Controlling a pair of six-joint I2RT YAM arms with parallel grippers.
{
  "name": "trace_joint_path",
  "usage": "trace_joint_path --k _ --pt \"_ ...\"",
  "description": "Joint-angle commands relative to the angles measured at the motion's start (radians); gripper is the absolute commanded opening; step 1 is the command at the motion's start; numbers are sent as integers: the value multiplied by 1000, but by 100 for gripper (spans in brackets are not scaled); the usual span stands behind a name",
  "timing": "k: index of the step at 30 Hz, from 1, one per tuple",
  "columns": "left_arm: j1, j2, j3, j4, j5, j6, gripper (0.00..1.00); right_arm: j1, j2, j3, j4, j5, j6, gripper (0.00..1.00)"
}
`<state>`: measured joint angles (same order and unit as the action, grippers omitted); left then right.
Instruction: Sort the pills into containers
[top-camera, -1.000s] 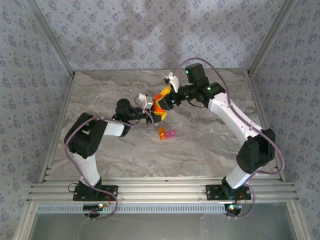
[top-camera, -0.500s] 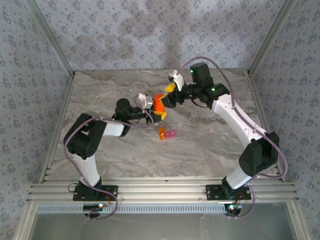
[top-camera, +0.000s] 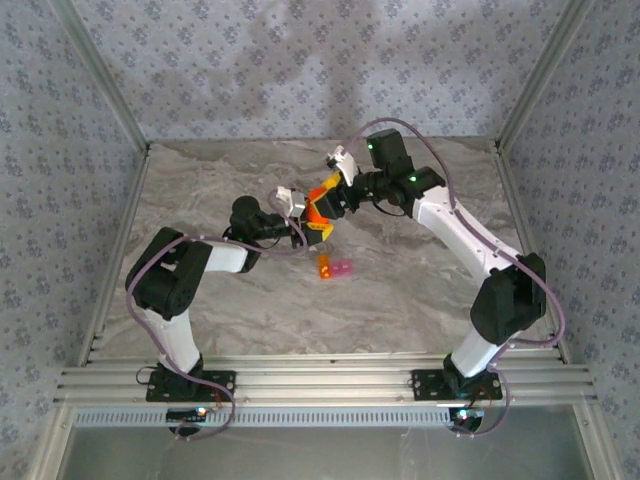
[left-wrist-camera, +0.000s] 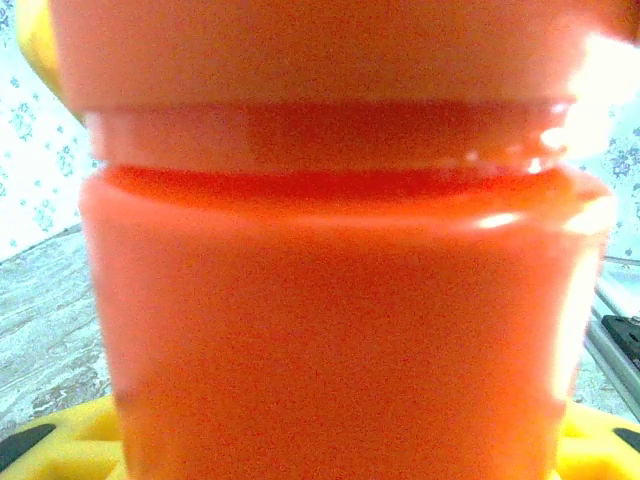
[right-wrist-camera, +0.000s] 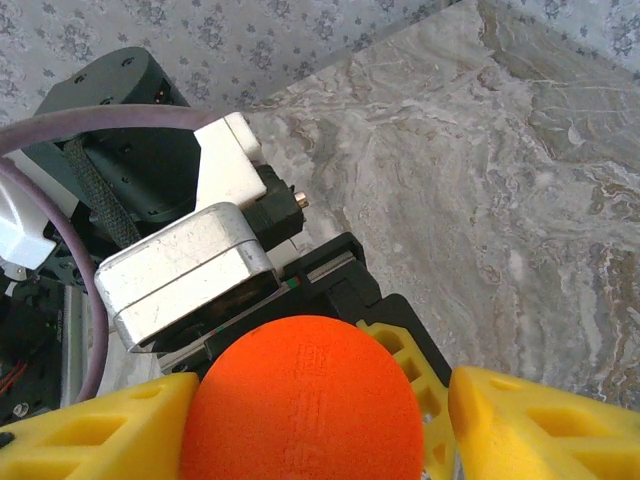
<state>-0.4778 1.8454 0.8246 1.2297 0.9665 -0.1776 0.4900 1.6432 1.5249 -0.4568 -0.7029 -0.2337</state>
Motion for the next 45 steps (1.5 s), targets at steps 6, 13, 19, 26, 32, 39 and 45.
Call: trace_joint_path --k 6,13,19,26,32,39,45 --pt "-2 -46 27 34 34 1 0 5 2 14 -16 2 2 47" --pt "-2 -55 23 39 -6 1 0 45 -33 -69 49 139 107 33" --pt "-7 -74 11 85 -102 -3 0 161 -84 -268 292 553 428 28" --pt "-17 -74 28 105 -110 -20 0 194 -78 -364 444 605 561 29" --pt "-18 -62 33 85 -105 -4 0 151 -96 -341 416 526 548 36" --pt "-16 -40 37 72 -97 8 0 34 -158 -268 383 314 539 68" --pt "-16 -30 43 48 -72 17 0 -47 -240 -260 353 96 412 77"
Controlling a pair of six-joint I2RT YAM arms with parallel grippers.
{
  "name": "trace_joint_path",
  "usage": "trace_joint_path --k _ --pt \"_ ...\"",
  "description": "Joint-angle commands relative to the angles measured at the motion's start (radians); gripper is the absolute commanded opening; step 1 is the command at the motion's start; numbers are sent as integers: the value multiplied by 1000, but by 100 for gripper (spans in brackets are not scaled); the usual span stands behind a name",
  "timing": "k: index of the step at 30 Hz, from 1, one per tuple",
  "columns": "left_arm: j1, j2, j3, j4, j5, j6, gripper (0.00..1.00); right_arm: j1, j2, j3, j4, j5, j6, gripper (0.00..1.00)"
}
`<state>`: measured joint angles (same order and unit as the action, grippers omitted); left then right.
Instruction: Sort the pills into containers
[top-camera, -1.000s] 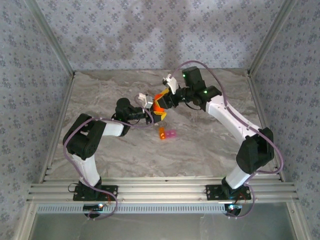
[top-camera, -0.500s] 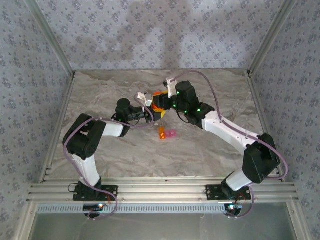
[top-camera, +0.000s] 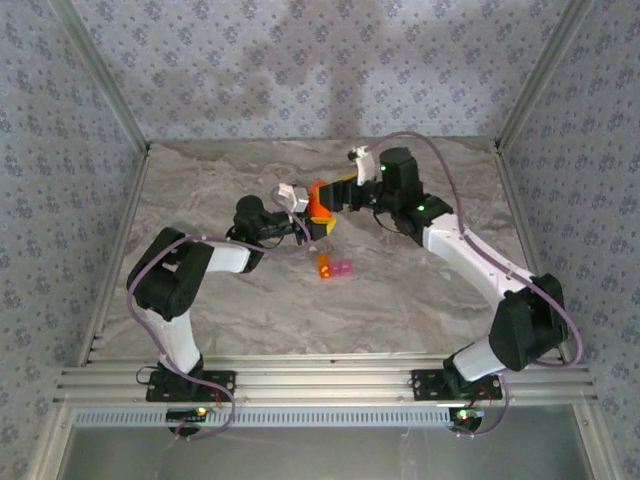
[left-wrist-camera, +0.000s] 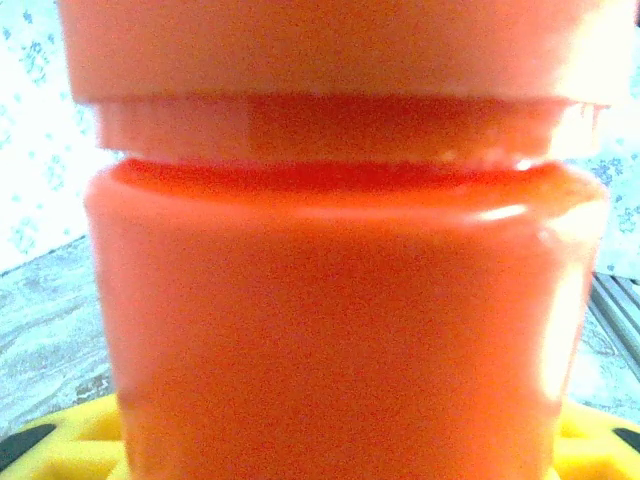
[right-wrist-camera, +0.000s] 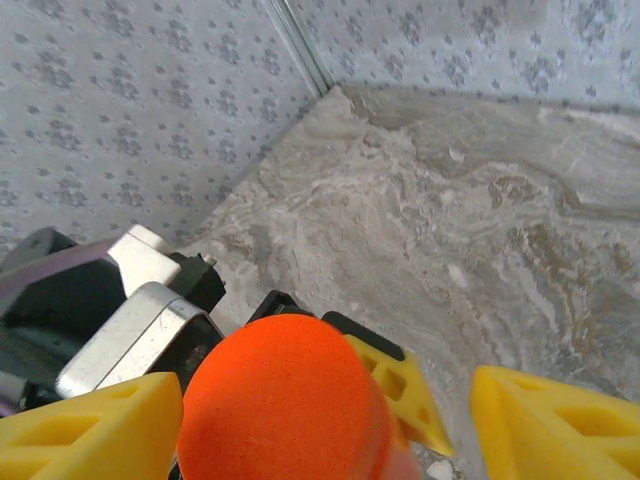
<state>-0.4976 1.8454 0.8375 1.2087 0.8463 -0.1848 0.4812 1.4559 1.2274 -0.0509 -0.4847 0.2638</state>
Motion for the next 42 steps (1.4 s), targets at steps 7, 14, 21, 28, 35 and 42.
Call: trace_joint_path --k 7,14,21,28,35,42 --pt "5 -29 44 36 110 24 0 -132 4 133 -190 -333 -290 77" --pt "4 -11 70 34 158 -11 0 -117 90 231 -327 -397 -428 77" --pt "3 -6 77 34 172 -24 0 -71 130 271 -351 -395 -449 77" --pt "1 -5 76 34 173 -26 0 -53 150 285 -356 -396 -450 74" --pt "1 -5 76 36 173 -30 0 -39 166 291 -365 -386 -452 67" --pt "1 -6 79 38 174 -33 0 -29 162 282 -372 -353 -455 47"
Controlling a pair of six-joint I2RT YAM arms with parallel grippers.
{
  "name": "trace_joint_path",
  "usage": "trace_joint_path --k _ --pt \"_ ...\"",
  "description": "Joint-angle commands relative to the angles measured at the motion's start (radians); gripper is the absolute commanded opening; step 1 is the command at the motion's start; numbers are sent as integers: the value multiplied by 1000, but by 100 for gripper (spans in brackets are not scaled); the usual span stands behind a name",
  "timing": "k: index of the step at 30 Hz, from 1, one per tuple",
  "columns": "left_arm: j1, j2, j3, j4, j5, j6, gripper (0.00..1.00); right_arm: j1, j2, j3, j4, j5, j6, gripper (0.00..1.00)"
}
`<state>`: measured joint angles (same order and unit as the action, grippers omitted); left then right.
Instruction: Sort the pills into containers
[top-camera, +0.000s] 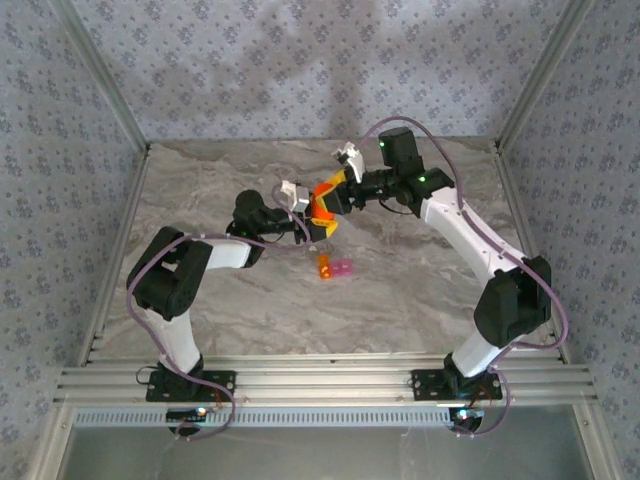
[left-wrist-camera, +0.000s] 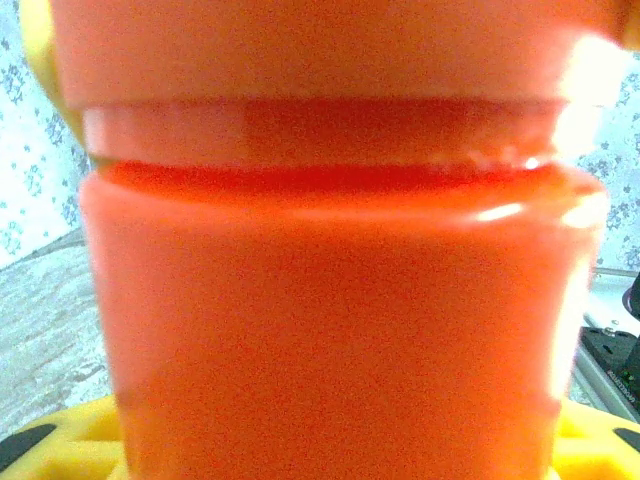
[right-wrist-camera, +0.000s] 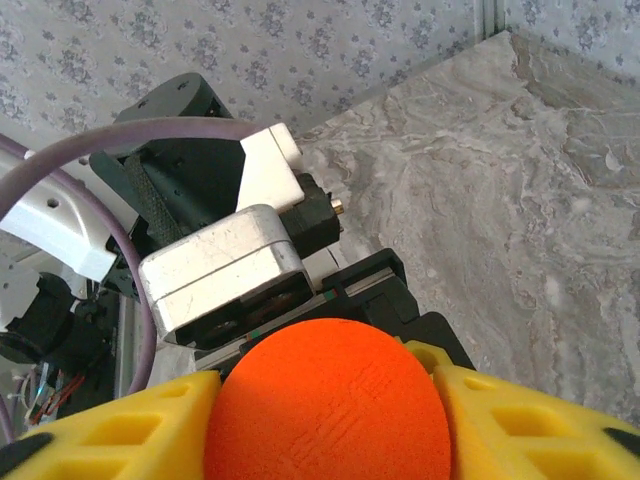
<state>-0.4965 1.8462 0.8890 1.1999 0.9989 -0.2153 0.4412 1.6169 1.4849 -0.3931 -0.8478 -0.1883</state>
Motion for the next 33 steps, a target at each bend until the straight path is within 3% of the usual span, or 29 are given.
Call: trace_joint_path --k 1,7,12,15,26,33 --pt "0 -7 28 47 20 -2 0 13 -2 18 -32 21 -1 43" --pt "-4 -19 24 64 -21 -2 0 72 -35 -74 51 199 106 33" --pt "-8 -37 11 94 -92 6 0 201 -82 -246 267 584 343 31" --pt "-11 -38 15 116 -106 -5 0 244 -86 -346 405 685 477 32" --pt "-12 -24 18 101 -106 9 0 219 -72 -301 375 613 474 42" --pt "-11 -6 19 73 -96 29 0 116 -129 -229 324 452 467 67"
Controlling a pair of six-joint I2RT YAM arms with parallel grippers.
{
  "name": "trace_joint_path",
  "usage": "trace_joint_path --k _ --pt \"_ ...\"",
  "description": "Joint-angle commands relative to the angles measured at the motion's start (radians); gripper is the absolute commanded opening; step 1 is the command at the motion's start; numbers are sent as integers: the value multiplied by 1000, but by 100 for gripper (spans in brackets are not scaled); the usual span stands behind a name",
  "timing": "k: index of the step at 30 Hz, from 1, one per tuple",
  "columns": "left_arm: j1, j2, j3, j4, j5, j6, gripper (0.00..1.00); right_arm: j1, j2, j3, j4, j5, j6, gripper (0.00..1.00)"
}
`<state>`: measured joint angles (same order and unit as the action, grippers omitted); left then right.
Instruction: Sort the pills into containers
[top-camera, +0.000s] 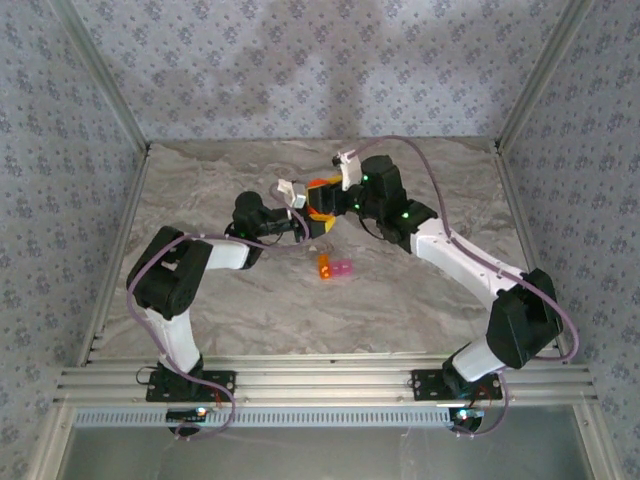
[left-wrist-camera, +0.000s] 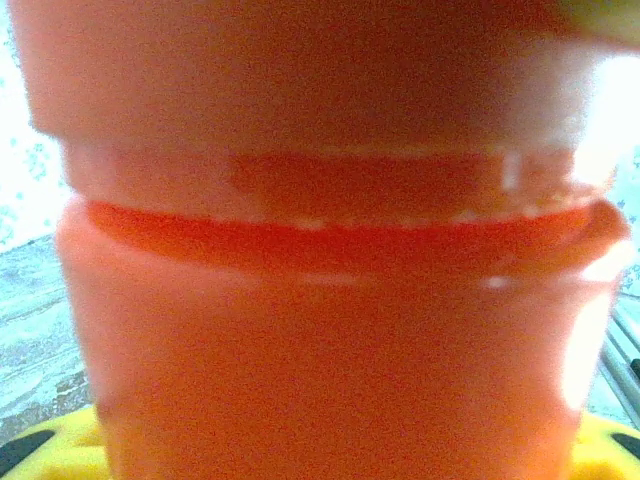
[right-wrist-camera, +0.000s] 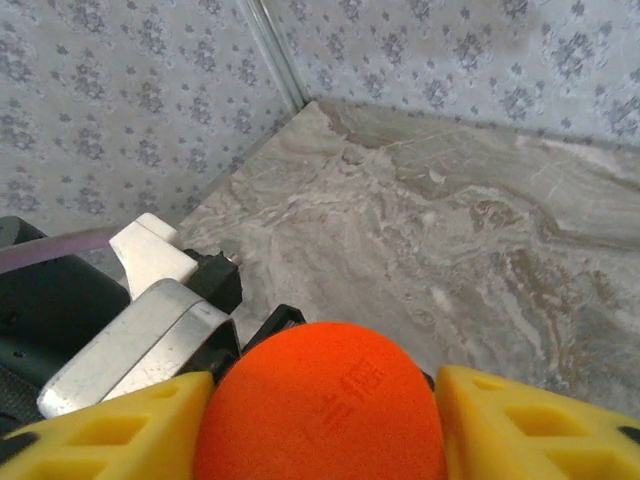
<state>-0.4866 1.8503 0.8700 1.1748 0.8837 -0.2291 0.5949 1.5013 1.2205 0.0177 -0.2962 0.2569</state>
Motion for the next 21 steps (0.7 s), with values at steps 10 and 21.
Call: trace_joint_path --k 10,21 --pt "-19 -2 37 57 51 63 0 -194 -97 81 -174 -454 -152 77" --pt "-19 3 63 14 123 45 0 -237 11 214 -333 -609 -374 77"
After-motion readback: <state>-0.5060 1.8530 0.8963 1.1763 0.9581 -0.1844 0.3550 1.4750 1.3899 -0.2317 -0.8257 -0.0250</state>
